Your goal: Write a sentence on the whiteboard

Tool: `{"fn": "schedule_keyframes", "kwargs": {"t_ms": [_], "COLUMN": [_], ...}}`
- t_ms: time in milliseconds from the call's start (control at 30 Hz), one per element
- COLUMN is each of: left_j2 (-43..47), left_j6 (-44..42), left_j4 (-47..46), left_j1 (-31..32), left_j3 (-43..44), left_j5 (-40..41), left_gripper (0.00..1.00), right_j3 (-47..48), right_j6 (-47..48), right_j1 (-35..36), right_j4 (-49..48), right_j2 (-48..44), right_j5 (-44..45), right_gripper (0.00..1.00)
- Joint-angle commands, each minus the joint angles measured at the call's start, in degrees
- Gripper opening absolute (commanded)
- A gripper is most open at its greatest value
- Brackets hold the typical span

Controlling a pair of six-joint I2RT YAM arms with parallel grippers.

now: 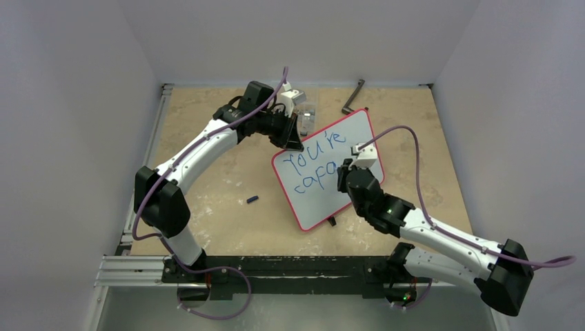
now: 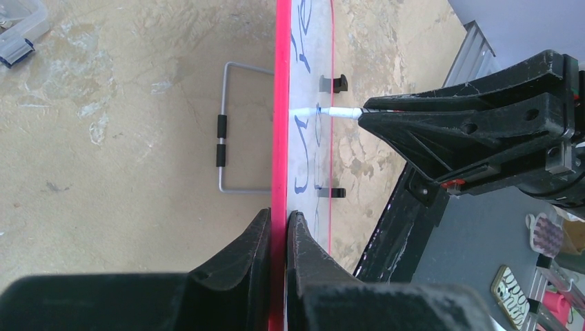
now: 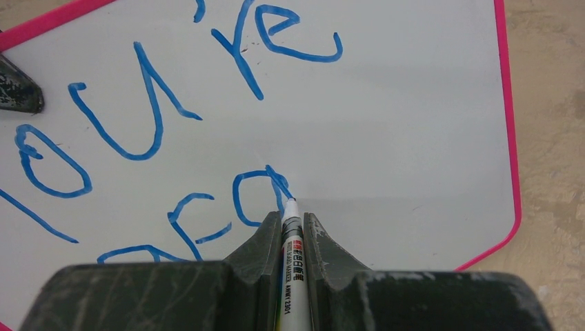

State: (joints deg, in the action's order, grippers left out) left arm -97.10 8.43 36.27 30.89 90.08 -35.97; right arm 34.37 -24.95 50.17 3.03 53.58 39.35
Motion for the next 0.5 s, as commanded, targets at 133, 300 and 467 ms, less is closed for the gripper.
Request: {"fn": "schedule_keyframes", "kwargs": {"t_ms": [133, 300, 467], "left_j2": [2.7, 2.8, 2.9], "left_j6": [-2.0, -2.1, -2.1], "left_j4": [-2.2, -2.1, -2.1], "left_j1": [-0.3, -0.3, -0.4], "left_j3": [-0.4, -0.4, -0.3], "left_j5": [4.4, 4.6, 4.7], "left_gripper": [0.0, 0.0, 0.0], "right_j3": [-0.3, 1.2, 2.4], "right_j6": [-2.0, -1.2, -0.8], "right_j1": [-0.2, -0.2, -0.2], "right_j4": [0.8, 1.9, 2.9], "right_j2": [-0.7, -1.5, -4.0], "right_j5": [1.6, 2.0, 2.0], "right_gripper": [0.0, 0.0, 0.0]}}
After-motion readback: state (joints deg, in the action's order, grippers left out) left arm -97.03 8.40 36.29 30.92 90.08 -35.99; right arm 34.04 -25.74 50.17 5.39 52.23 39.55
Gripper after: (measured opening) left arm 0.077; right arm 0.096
